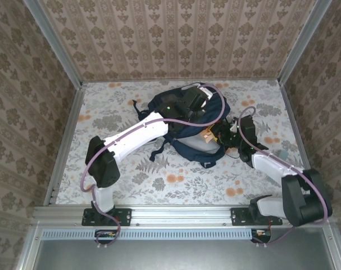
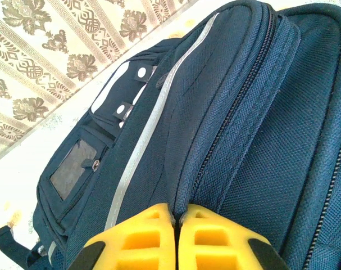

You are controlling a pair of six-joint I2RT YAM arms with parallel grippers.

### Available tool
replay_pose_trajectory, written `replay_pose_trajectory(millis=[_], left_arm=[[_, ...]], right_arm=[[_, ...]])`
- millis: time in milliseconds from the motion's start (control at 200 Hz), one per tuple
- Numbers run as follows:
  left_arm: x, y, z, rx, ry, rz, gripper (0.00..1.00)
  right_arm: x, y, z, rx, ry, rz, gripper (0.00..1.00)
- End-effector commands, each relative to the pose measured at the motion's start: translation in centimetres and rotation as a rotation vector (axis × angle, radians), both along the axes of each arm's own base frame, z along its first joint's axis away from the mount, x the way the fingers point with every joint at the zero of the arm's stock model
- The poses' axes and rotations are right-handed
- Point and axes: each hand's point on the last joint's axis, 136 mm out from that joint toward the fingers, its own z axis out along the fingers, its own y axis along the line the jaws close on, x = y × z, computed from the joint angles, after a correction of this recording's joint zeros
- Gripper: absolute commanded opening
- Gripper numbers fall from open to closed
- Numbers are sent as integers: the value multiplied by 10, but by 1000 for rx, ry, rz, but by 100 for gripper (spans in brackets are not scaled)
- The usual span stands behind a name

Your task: Pack books, pencil case, and school supplies into a backpack

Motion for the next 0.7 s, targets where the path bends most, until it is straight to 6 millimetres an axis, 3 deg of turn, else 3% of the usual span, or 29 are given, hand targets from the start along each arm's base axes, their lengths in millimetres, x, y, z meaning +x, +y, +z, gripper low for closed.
replay_pose_trajectory(millis=[0, 300, 360, 430, 555, 695], left_arm=[[-2, 2, 86, -229, -129, 33, 3], [-2, 4, 83, -229, -119, 38, 3], [-2, 4, 82, -228, -116, 40, 3], [-2, 5, 81, -225, -111, 43, 3], [-1, 8, 80, -232, -98, 55, 3], [3, 12, 78, -245, -77, 69, 3]], right_arm=[[35, 2, 31, 26, -120, -102, 25], [72, 18, -2, 4, -56, -194, 29], [77, 20, -8, 10, -34, -194, 34], [81, 26, -13, 6, -5, -170, 48], [76, 32, -16, -1, 28, -126, 58], [52, 26, -16, -41, 85, -88, 63]])
